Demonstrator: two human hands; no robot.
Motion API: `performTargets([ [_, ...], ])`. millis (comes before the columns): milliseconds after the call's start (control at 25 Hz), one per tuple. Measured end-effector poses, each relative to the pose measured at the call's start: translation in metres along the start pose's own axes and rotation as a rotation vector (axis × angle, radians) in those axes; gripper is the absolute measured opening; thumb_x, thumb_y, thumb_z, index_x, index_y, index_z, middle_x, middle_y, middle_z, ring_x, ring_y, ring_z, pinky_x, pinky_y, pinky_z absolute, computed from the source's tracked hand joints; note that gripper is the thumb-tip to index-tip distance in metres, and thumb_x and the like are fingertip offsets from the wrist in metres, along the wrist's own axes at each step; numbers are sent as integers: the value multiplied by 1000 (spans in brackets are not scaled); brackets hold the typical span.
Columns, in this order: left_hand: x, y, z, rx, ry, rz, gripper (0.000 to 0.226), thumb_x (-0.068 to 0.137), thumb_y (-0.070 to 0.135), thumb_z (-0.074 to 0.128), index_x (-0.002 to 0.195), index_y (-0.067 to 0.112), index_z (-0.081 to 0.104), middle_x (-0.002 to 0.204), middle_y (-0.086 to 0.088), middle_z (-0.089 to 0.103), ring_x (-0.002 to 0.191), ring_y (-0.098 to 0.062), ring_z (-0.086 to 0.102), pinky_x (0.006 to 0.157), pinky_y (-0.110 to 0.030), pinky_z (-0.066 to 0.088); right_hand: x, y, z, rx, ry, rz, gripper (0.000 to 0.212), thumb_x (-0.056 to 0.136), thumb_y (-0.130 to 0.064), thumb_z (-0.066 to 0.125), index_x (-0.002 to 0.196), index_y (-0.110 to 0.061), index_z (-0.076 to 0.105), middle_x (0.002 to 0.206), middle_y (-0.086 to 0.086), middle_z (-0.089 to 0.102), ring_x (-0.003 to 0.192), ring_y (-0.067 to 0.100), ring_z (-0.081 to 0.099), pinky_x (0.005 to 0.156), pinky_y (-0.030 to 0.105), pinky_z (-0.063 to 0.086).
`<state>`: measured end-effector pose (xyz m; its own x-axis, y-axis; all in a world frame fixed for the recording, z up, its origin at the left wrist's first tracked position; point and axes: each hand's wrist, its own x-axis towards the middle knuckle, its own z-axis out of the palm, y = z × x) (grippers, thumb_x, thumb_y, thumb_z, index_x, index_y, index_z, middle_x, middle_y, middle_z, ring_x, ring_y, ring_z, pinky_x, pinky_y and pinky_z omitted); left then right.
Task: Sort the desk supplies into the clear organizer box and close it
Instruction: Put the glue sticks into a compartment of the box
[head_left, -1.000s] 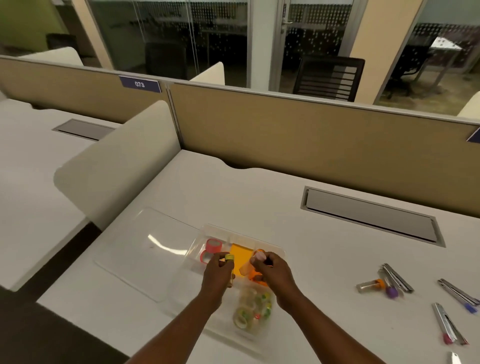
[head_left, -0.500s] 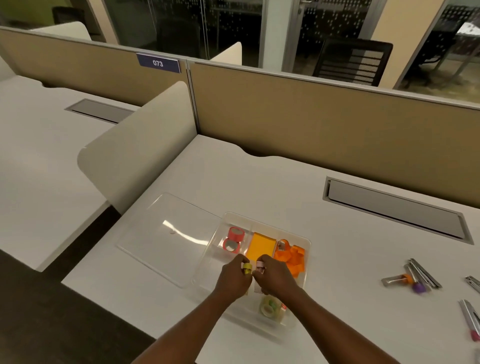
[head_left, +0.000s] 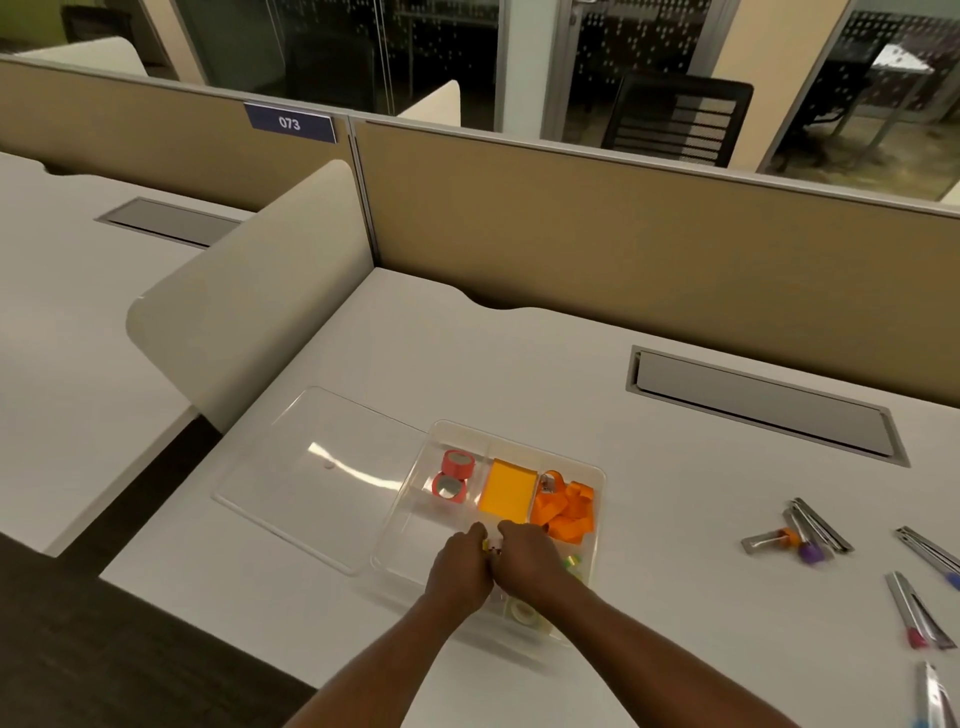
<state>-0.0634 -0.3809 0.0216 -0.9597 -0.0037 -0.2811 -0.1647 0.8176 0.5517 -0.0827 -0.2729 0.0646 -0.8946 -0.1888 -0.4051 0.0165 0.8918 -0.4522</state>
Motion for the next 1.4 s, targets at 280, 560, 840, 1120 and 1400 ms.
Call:
performTargets([
  [280, -2, 16, 1, 87, 93, -24, 49, 90, 31, 63, 133, 21, 44, 126, -4, 56, 108, -19, 61, 86, -25, 51, -9, 27, -20, 22, 104, -20, 47, 92, -40, 62, 133, -17, 54, 130, 5, 62, 116, 23, 60, 90, 32, 49],
  [560, 12, 97, 16, 155, 155, 191, 43, 91, 32, 52, 132, 20, 47, 129, -7, 51, 113, -25, 50, 83, -36, 50, -24, 86, -60, 102, 242, 94, 34, 88, -45, 55, 117, -28, 62, 116, -1, 68, 106, 21, 64, 82, 31, 48],
  [840, 23, 192, 82, 199, 45, 352, 49, 87, 30, 58, 135, 23, 45, 131, 0, 51, 116, -18, 50, 88, -30, 49, -57, 198, -104, 161, 348, 271, 35, 88, -47, 55, 117, -29, 60, 118, -4, 66, 108, 18, 63, 85, 30, 47],
  [1120, 31, 287, 144, 281, -79, 481, 47, 86, 35, 57, 130, 22, 45, 120, -2, 48, 106, -21, 52, 77, -33, 47, -94, 317, -134, 159, 401, 409, 35, 92, -47, 52, 120, -27, 58, 119, -4, 64, 113, 16, 60, 92, 29, 46],
  [1400, 49, 336, 192, 468, -233, 547, 68, 88, 40, 56, 148, 26, 28, 152, -7, 29, 131, -26, 39, 100, -35, 42, -108, 389, -144, 122, 396, 409, 35, 95, -42, 51, 125, -24, 55, 124, -3, 57, 108, 13, 61, 90, 26, 47],
])
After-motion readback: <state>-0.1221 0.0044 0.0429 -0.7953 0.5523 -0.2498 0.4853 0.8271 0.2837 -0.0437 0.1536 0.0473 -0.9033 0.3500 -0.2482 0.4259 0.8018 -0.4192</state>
